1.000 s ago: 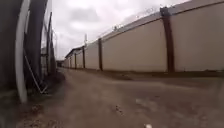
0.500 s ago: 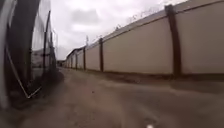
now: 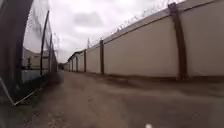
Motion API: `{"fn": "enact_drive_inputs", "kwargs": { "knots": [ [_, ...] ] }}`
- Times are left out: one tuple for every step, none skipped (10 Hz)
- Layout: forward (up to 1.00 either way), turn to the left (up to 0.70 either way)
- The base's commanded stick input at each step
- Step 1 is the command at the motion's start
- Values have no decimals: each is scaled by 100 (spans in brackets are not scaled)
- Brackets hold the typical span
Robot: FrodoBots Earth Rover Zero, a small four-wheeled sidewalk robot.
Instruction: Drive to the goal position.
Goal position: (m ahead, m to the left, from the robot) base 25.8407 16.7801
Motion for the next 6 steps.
{"fn": "enact_drive_inputs", "kwargs": {
  "knots": [
    [70, 0],
    [70, 0],
    [70, 0],
    [70, 0],
    [70, 0],
    [70, 0]
  ]
}}
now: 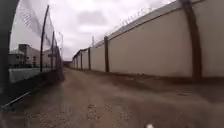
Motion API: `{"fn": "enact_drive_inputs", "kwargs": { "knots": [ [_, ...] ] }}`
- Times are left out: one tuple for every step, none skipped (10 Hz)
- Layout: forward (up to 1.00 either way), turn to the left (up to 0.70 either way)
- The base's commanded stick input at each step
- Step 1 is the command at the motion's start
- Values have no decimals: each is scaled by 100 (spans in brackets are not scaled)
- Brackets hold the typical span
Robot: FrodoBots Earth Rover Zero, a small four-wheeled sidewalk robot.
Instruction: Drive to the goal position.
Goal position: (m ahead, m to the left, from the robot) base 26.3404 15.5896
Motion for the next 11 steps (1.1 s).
{"fn": "enact_drive_inputs", "kwargs": {
  "knots": [
    [70, 0],
    [70, 0],
    [70, 22],
    [70, 35],
    [70, 35],
    [70, 35],
    [70, 35],
    [70, 35],
    [70, 35],
    [70, 35],
    [70, 35]
  ]
}}
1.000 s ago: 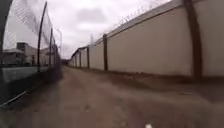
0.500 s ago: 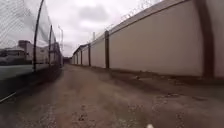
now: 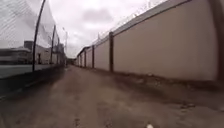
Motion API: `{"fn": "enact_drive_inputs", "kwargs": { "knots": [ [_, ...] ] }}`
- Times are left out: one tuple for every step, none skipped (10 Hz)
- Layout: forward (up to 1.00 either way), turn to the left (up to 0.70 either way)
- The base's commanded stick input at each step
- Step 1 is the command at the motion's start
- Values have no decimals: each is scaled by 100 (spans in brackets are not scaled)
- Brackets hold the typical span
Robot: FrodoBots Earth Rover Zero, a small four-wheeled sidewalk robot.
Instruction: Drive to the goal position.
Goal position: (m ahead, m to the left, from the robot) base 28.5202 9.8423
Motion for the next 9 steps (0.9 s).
{"fn": "enact_drive_inputs", "kwargs": {
  "knots": [
    [70, 35],
    [70, 0],
    [70, 0],
    [70, 0],
    [70, 0],
    [70, 0],
    [70, 0],
    [70, 0],
    [70, 0]
  ]
}}
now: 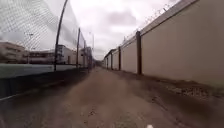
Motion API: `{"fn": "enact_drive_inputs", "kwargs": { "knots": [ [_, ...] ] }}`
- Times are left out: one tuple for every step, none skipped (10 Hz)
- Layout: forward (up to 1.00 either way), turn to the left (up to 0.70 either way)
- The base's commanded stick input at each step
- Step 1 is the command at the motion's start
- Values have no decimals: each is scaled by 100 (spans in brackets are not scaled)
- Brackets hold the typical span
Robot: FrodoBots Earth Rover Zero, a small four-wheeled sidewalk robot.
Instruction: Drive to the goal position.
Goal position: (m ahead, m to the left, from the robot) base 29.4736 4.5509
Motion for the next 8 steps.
{"fn": "enact_drive_inputs", "kwargs": {
  "knots": [
    [70, 0],
    [70, 0],
    [70, 0],
    [70, 0],
    [70, 0],
    [70, 0],
    [70, 0],
    [70, 0]
  ]
}}
